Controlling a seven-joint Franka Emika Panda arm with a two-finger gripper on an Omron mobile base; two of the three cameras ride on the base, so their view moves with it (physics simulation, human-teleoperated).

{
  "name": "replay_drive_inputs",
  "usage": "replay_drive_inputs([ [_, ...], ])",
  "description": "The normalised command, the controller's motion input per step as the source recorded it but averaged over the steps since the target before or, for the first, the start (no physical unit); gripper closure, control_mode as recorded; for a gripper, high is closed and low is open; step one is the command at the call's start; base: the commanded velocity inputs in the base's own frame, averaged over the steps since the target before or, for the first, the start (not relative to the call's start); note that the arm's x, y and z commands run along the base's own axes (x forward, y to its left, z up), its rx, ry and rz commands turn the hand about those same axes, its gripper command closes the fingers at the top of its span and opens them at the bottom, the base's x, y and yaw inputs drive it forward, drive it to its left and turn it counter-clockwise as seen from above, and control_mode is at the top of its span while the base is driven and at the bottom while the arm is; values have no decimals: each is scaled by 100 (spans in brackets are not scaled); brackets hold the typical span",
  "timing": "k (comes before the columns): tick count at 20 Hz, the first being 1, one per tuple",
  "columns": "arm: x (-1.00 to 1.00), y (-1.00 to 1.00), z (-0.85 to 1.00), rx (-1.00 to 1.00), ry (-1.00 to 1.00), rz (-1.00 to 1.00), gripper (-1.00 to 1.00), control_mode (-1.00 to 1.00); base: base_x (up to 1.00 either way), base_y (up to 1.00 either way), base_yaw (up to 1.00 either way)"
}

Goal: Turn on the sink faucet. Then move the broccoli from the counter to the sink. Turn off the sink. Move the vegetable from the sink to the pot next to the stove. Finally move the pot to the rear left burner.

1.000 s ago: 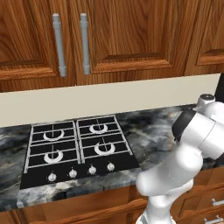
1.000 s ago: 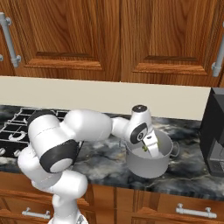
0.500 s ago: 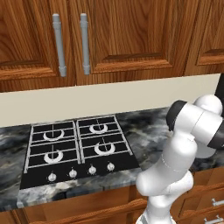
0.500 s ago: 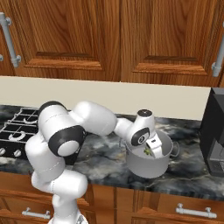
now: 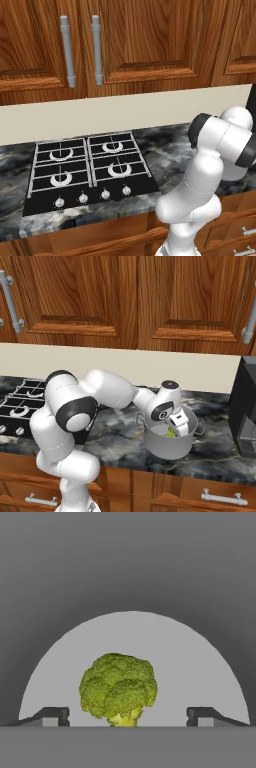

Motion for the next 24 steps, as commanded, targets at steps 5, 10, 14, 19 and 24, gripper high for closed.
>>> replay_drive_inputs([
  [5, -12, 23, 45, 0, -3, 0, -100, -100, 0, 0, 0],
  [10, -22, 51, 43, -5, 0, 5, -100, -100, 0, 0, 0],
  [14, -25, 65, 31, -11, 0, 14, -100, -100, 0, 0, 0],
  [19, -17, 60, 6, -14, 0, 19, -100, -100, 0, 0, 0],
  [24, -6, 37, 0, -12, 0, 23, -100, -100, 0, 0, 0],
])
